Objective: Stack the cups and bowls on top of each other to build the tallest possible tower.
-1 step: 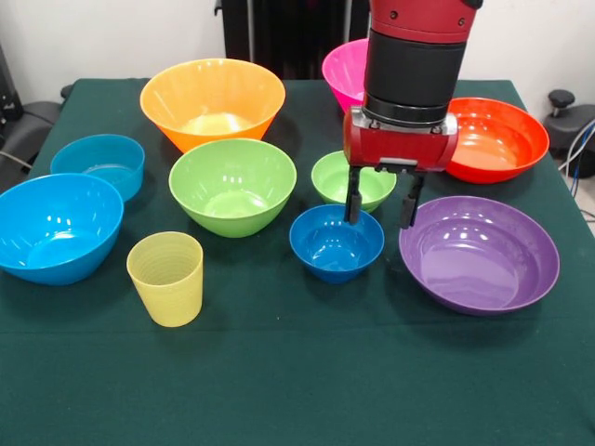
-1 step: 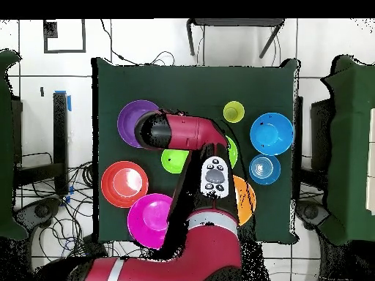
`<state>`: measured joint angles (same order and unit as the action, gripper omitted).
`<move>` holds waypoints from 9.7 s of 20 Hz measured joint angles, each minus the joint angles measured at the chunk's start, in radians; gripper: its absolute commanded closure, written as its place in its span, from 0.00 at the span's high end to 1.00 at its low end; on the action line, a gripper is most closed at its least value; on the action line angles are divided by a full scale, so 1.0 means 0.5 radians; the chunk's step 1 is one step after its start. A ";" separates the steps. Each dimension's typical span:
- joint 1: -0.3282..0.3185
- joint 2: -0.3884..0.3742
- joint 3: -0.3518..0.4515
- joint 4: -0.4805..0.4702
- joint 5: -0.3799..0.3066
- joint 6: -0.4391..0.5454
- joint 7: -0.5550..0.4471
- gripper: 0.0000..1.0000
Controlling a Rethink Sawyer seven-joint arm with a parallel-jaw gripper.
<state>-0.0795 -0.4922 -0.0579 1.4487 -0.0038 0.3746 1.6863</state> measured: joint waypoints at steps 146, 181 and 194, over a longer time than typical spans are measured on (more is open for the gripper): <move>-0.052 0.252 0.024 -0.055 -0.035 -0.030 0.000 1.00; -0.257 0.061 0.071 -0.188 -0.100 0.000 0.000 1.00; -0.466 0.089 0.188 -0.357 -0.270 0.101 0.000 1.00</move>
<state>-0.3124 -0.4476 0.0360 1.2702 -0.1387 0.4250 1.6863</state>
